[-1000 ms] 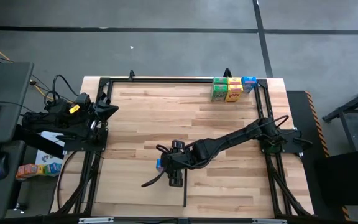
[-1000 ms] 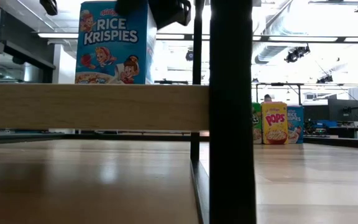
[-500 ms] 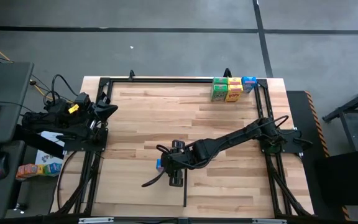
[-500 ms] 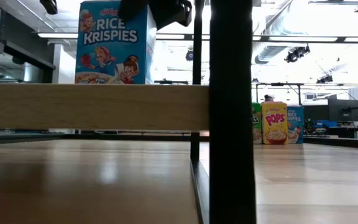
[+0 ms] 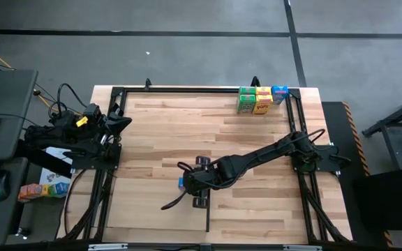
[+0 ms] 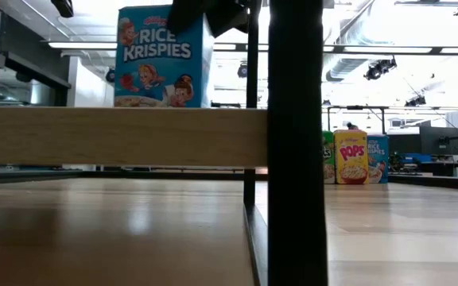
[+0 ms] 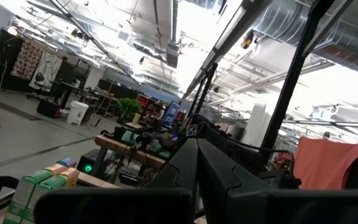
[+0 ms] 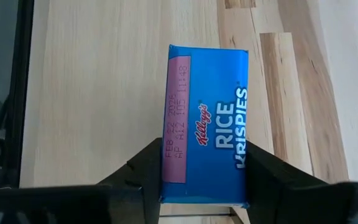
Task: Stack cereal on shelf
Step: Put the bottom blue cereal box on the shelf
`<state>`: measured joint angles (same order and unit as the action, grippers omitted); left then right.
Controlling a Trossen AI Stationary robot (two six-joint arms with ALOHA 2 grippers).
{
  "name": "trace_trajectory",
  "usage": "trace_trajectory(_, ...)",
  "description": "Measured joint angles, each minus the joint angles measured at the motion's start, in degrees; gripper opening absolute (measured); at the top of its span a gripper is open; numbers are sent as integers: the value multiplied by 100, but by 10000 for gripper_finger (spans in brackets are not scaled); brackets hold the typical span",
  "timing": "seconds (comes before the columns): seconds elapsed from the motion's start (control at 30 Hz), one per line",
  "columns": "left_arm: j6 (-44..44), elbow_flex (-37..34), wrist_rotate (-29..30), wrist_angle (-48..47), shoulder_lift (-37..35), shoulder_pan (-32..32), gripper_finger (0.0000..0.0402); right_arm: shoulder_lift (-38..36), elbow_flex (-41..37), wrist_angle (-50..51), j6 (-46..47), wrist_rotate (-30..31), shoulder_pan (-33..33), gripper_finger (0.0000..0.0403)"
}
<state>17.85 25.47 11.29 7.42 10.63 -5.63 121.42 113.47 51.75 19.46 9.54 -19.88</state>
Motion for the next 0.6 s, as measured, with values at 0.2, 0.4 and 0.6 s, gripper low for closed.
trace_trajectory(0.2, 0, 0, 0, -2, 2, -1, 0, -1, 4, 118, 0, 33, 0, 147)
trace_trajectory(0.4, -1, 0, 0, 0, 0, -2, 0, -6, 11, 185, -364, -79, 0, 146)
trace_trajectory(0.6, -2, 0, 0, 0, 2, 0, 0, -12, 13, 247, -715, -244, 10, 146)
